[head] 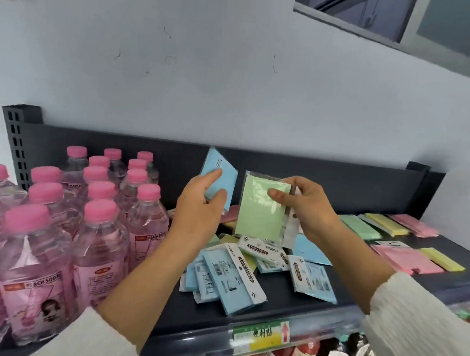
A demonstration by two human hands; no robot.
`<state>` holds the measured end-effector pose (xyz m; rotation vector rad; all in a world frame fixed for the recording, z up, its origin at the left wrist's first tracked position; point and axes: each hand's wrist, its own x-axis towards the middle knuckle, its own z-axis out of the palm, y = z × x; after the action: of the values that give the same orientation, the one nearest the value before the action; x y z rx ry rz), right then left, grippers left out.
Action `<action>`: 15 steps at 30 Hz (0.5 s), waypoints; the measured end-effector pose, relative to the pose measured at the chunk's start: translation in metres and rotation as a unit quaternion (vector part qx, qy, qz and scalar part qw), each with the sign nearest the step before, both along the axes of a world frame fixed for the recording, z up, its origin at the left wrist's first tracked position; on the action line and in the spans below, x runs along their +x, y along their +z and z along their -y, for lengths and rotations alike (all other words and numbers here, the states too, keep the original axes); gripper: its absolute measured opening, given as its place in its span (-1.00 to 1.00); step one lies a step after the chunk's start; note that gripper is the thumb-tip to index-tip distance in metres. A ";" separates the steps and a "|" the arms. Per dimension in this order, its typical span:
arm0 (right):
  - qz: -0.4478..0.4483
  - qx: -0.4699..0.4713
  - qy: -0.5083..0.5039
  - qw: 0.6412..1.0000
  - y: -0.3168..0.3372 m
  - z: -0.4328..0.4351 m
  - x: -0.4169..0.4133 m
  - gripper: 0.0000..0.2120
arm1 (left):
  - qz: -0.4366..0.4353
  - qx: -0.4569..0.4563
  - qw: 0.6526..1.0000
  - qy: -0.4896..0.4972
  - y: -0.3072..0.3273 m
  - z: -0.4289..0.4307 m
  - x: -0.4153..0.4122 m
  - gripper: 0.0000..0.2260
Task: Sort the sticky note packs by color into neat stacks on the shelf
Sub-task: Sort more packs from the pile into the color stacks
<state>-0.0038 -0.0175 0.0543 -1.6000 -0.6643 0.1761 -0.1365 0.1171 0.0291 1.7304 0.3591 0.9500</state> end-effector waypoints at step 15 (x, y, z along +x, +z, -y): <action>-0.031 -0.009 0.001 0.999 -0.031 0.113 0.030 -0.68 | 0.048 -0.173 0.983 -0.049 0.001 0.107 0.070 -0.93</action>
<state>0.0258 -0.1301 0.0230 -1.6054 -0.6184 0.2328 -0.0665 0.0097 0.0298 1.3691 0.3488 0.8410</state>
